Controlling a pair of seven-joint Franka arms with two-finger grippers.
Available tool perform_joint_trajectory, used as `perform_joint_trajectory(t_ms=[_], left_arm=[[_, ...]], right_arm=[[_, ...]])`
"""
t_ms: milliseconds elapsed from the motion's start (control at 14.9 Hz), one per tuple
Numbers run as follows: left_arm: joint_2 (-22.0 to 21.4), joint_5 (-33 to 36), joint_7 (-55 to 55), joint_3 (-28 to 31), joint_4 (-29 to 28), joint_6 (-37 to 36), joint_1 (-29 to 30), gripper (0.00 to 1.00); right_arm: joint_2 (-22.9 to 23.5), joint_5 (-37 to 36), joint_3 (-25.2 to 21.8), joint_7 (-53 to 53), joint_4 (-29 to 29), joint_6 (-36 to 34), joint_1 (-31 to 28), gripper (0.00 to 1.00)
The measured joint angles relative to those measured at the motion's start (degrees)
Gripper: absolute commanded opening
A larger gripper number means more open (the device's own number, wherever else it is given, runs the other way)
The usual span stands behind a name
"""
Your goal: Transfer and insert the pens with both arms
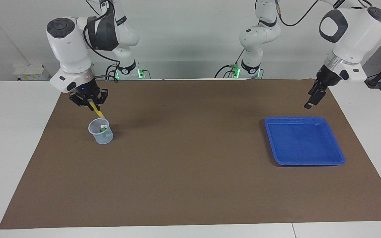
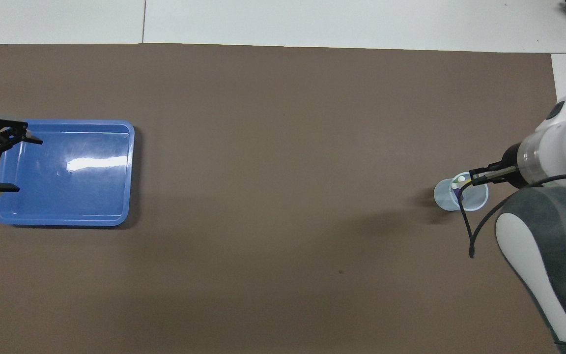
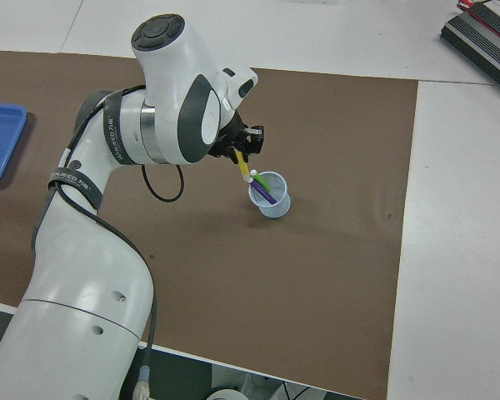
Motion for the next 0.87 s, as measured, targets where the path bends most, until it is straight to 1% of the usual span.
perform_joint_trajectory(t_ms=[201,335,536,737,871], left_arm=[[-0.2,1.6,16.8,1.0,-0.2,-0.7,0.5,1.0],[0.1,4.3,24.3,1.4,-0.7,-0.6,1.4,1.0],[2.6,8.5,27.2,0.8,-0.6,0.2,1.2,1.0],[6.0,9.4,27.3,0.5,0.0,3.6,0.7,1.0],[6.9,9.4,27.6,0.7,0.5,5.3,-0.7,1.0]], right_arm=[[-1.1,-0.2,0.0,-1.7,-2.2,-0.4,-1.9,0.0],[-1.8,-0.2,0.0,-2.2,-3.4,-0.4,-2.7,0.0],[-2.1,-0.2,0.0,-2.2,-4.2,-0.2,-2.8,0.0],[-2.1,-0.2,0.1,-2.2,-5.9,2.0,-2.8,0.0],[-2.1,-0.2,0.1,-2.2,-7.3,3.7,-2.8,0.0]])
